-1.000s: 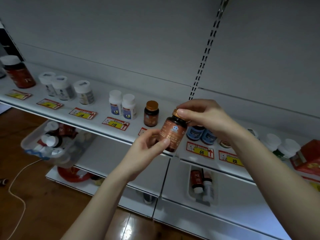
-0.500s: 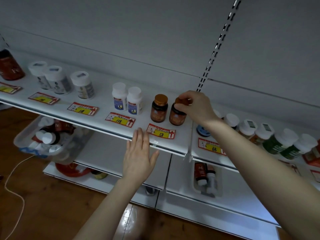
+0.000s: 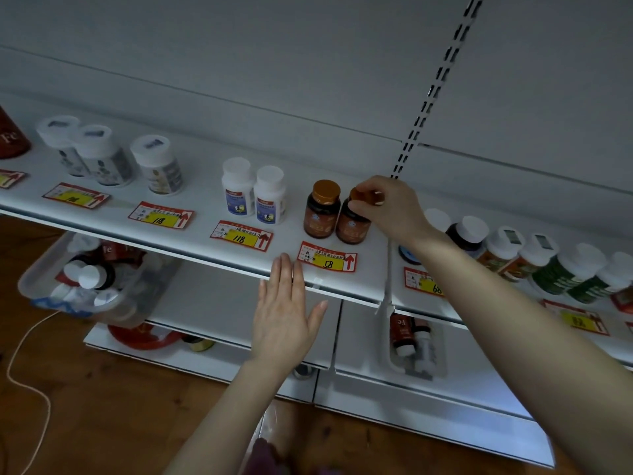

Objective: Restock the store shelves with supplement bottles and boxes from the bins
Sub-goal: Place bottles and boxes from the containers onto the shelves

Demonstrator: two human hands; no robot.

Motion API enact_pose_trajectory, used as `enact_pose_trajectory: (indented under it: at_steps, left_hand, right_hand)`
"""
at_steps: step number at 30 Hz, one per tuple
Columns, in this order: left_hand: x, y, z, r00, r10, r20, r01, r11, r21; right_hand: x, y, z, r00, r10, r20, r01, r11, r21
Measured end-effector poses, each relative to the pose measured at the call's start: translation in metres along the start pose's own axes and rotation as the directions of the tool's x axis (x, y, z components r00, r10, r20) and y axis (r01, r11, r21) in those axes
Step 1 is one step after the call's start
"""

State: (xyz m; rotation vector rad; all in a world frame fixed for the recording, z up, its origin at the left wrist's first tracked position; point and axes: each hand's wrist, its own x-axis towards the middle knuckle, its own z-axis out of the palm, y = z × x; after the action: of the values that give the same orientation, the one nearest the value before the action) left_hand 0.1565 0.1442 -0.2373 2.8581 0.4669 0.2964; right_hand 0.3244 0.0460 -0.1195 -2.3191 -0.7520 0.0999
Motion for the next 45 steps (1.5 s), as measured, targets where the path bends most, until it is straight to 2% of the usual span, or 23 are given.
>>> enact_pose_trajectory:
  at_steps: [5,12,18,22,29,35,40,45]
  left_hand:
    - [-0.002,-0.002,-0.001,0.999,0.026,-0.020,-0.026,0.999,0.028]
    - [-0.033,0.046,-0.014,0.985,0.138,-0.106,-0.139,0.990,0.001]
    - [-0.075,0.122,0.007,0.977,0.211,-0.031,-0.212,0.977,-0.032]
    - [-0.107,0.173,0.034,0.973,0.223,0.058,-0.219,0.974,-0.060]
    - [-0.151,0.223,0.083,0.938,0.258,0.232,-0.264,0.965,-0.005]
    - [-0.154,0.224,0.131,0.906,0.266,0.329,-0.276,0.961,-0.017]
    - [-0.127,0.209,0.198,0.896,0.246,0.370,-0.269,0.963,0.012]
    - [-0.083,0.185,0.262,0.906,0.234,0.354,-0.243,0.970,-0.019]
  right_hand:
    - [-0.007,-0.003,-0.002,0.999,-0.039,0.008,0.039,0.999,-0.030]
    - [-0.039,0.008,-0.030,0.994,-0.028,-0.106,0.019,0.996,-0.089]
    - [-0.105,0.044,-0.075,0.981,-0.074,-0.177,0.054,0.992,-0.114]
    - [-0.171,0.089,-0.101,0.985,-0.080,-0.153,0.059,0.989,-0.137]
    - [-0.248,0.176,-0.113,0.990,0.111,-0.082,-0.121,0.984,-0.130]
    - [-0.260,0.227,-0.083,0.987,0.158,-0.003,-0.157,0.981,-0.112]
    - [-0.237,0.292,-0.016,0.964,0.245,0.104,-0.234,0.966,-0.107]
    - [-0.213,0.357,0.047,0.932,0.332,0.148,-0.309,0.938,-0.157]
